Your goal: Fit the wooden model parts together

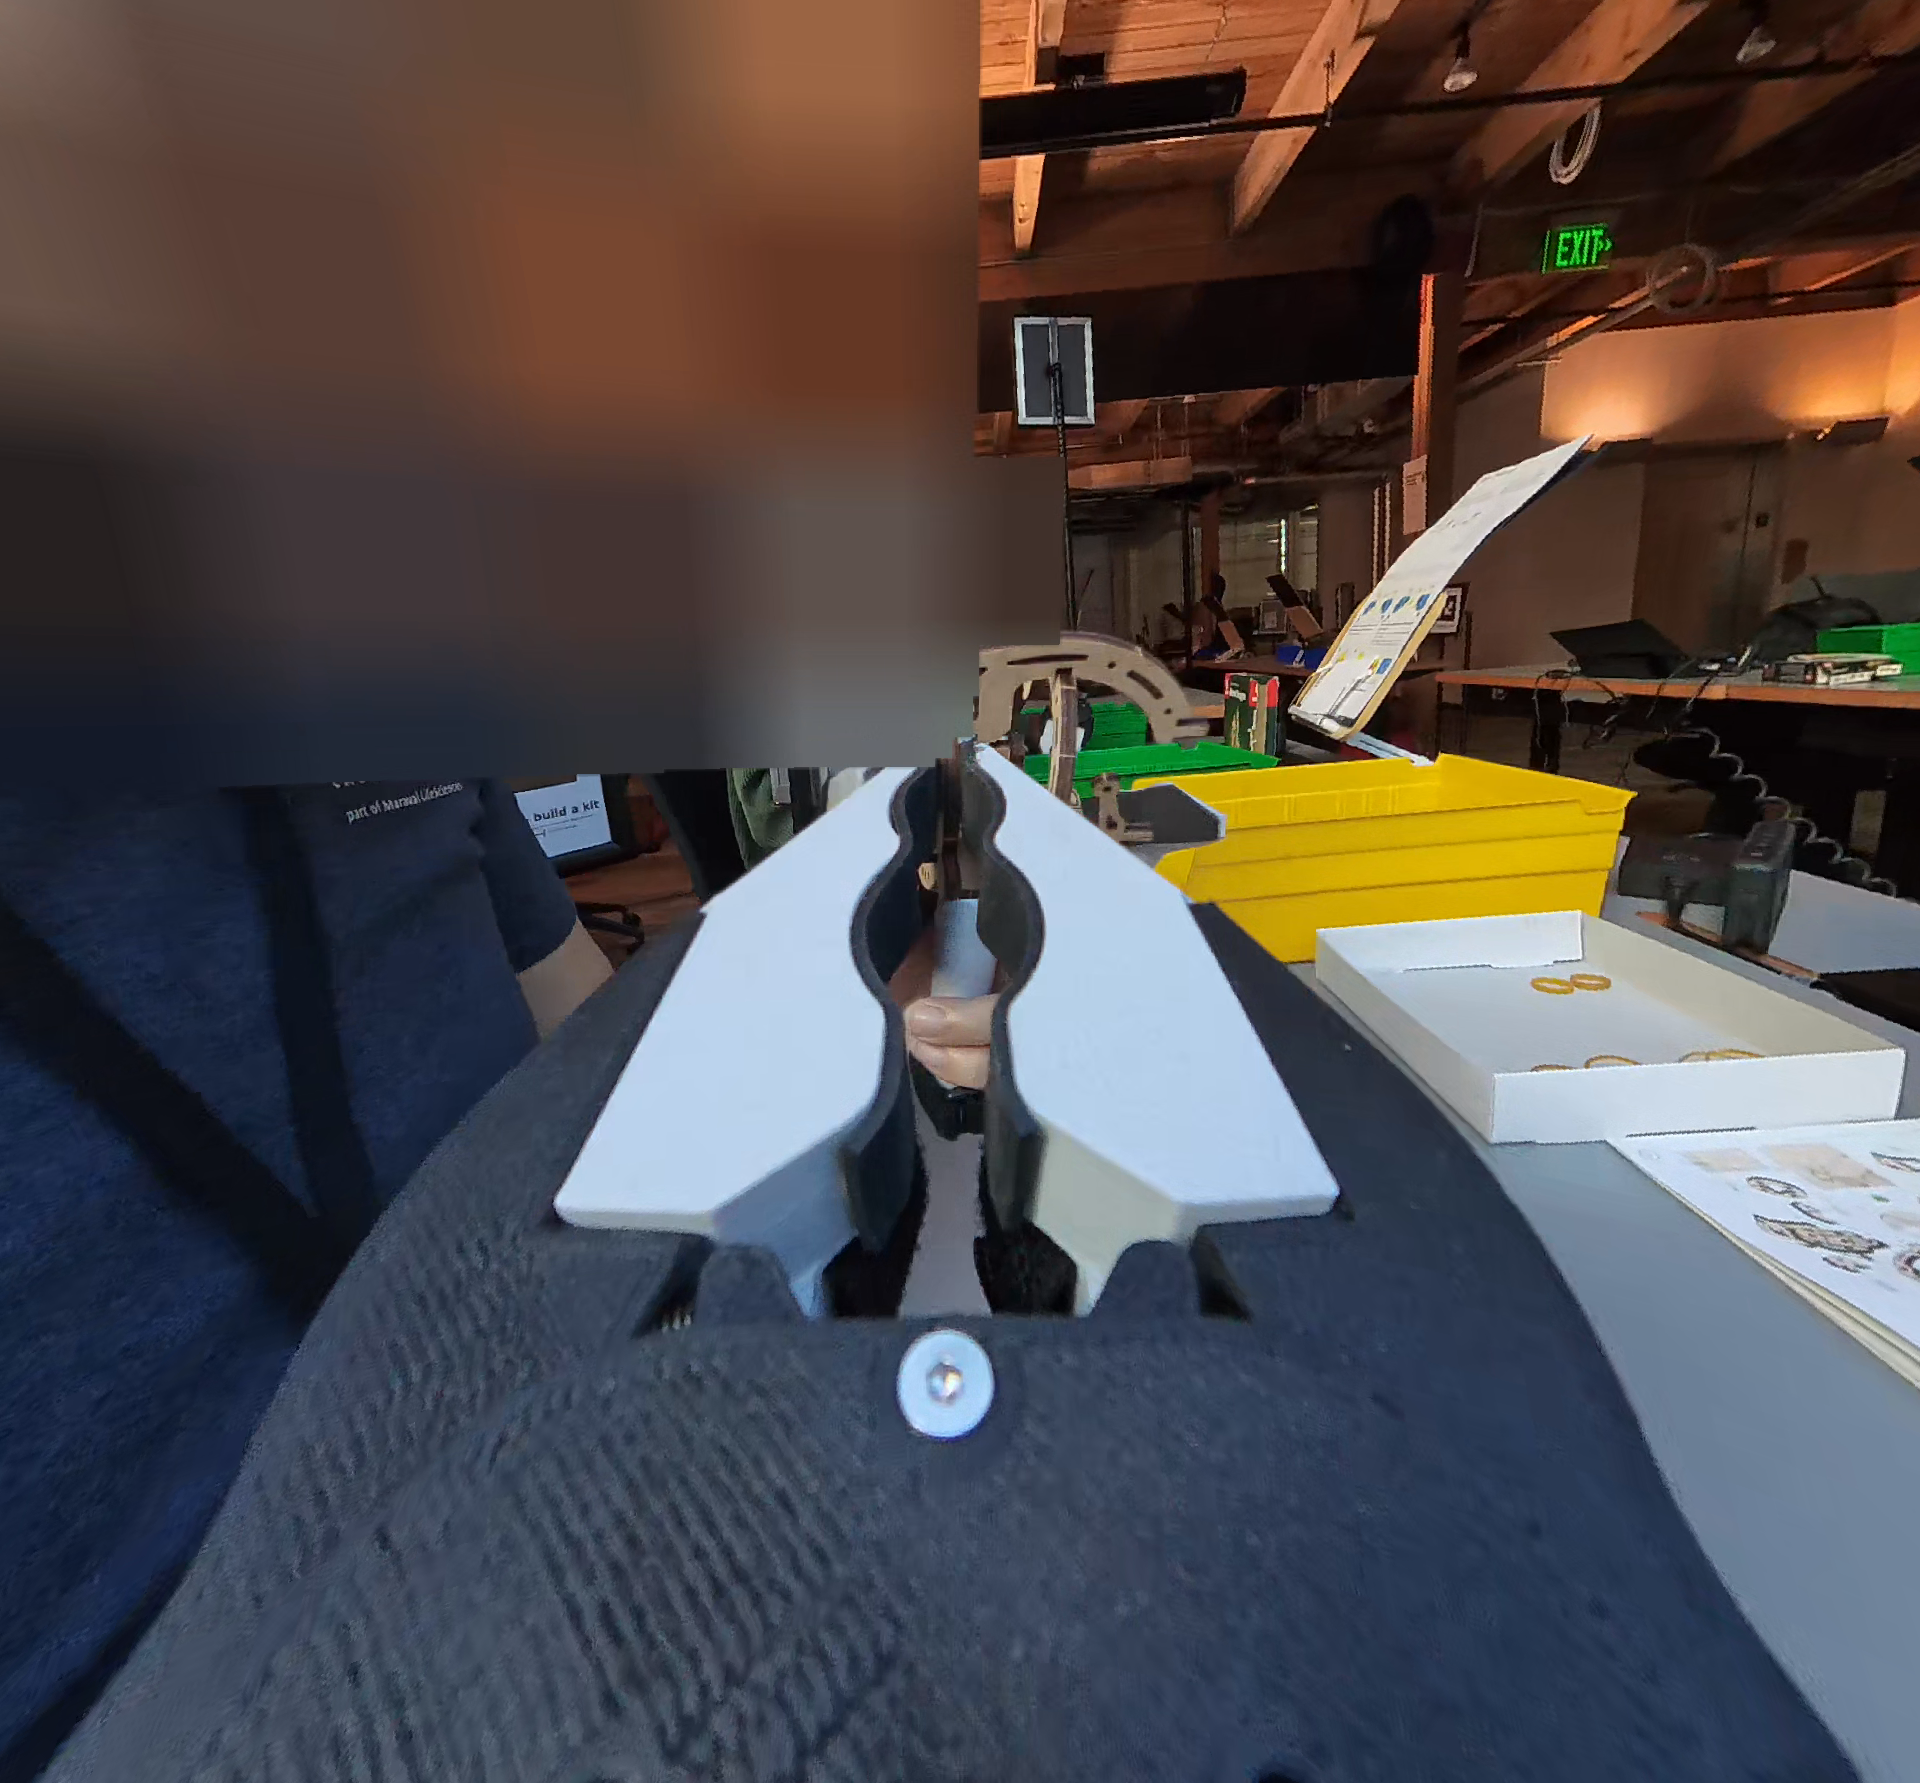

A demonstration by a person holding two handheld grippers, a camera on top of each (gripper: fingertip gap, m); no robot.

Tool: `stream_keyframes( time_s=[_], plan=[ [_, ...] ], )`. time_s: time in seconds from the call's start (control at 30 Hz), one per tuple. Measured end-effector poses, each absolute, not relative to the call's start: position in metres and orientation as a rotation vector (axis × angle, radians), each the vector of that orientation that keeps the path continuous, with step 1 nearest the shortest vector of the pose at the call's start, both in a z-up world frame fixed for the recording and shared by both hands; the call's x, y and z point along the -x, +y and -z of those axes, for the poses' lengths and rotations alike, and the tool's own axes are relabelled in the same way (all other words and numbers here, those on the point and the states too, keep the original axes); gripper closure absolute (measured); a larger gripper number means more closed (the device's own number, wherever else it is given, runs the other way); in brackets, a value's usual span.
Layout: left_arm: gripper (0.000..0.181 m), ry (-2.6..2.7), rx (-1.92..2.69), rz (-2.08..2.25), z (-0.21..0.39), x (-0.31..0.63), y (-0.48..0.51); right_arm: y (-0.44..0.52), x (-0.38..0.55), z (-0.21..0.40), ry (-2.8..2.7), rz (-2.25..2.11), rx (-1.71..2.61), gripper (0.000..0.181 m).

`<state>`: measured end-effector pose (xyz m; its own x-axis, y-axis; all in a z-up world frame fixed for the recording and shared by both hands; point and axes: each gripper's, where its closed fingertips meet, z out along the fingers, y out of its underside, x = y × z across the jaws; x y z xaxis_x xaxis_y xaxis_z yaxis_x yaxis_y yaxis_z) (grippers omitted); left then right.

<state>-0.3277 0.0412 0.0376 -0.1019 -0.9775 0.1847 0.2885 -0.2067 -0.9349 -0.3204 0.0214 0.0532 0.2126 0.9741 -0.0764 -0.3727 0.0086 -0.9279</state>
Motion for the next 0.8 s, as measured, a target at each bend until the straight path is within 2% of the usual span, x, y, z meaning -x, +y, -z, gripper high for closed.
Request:
stream_keyframes(
  time_s=[0.17, 0.33, 0.8],
  plan=[
    [0.111, 0.950, 1.043, 1.577, -0.0389, 0.3264, 0.0358, 0.0196, 0.3239, -0.0543, -0.750, -1.238, 1.065, 0.180],
    [0.127, 0.981, 1.044, 1.534, -0.0358, 0.3226, 0.0350, 0.0234, 0.3262, -0.0516, -0.731, -1.239, 1.100, 0.180],
    [0.131, 0.927, 1.025, 1.499, -0.0363, 0.3230, 0.0371, 0.0239, 0.3242, -0.0496, -0.714, -1.225, 1.088, 0.180]
  ],
)
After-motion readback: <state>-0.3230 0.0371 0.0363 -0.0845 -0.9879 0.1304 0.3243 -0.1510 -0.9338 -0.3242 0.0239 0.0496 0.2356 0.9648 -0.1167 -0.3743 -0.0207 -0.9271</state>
